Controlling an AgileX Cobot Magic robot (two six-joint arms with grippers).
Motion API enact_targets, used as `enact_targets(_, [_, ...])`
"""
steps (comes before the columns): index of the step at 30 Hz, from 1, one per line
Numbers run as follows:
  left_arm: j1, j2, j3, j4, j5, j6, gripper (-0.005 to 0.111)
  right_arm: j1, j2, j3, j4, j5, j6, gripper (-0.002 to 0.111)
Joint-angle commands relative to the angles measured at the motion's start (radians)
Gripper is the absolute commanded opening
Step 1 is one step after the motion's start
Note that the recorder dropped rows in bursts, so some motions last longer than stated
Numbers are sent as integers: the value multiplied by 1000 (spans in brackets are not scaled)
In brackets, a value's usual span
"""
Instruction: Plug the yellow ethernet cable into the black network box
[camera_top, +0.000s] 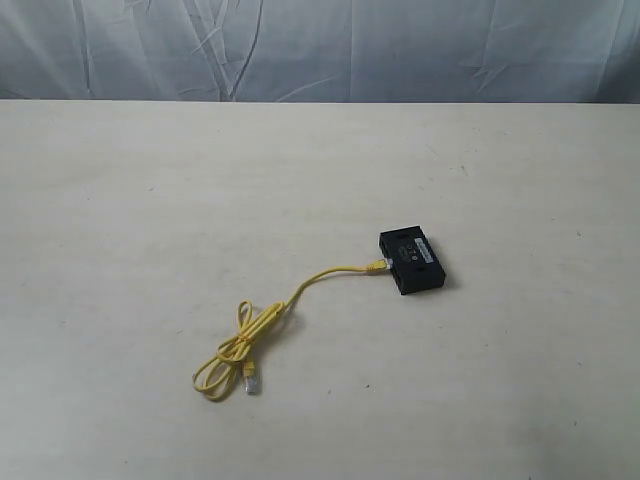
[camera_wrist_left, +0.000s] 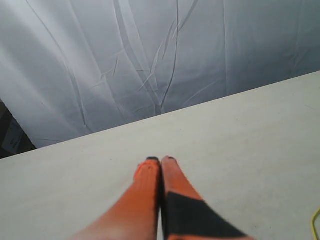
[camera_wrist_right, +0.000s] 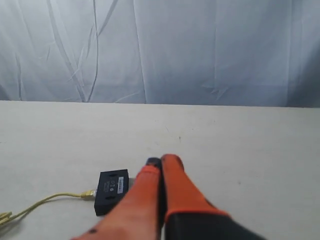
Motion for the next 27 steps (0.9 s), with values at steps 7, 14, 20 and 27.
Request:
enact_targets(7, [3,-8,6,7,-4,-5,0,-4,-5,92,-99,-32,111,-1])
enact_targets(14, [3,-8,6,7,-4,-5,0,-4,-5,126,-129,-81,111,-1])
enact_targets(20, [3,-8,6,7,-4,-5,0,-4,-5,126,-134,-81,115,-1])
enact_targets(27, [3,-8,6,7,-4,-5,0,-4,-5,126,-180,-83,186,-1])
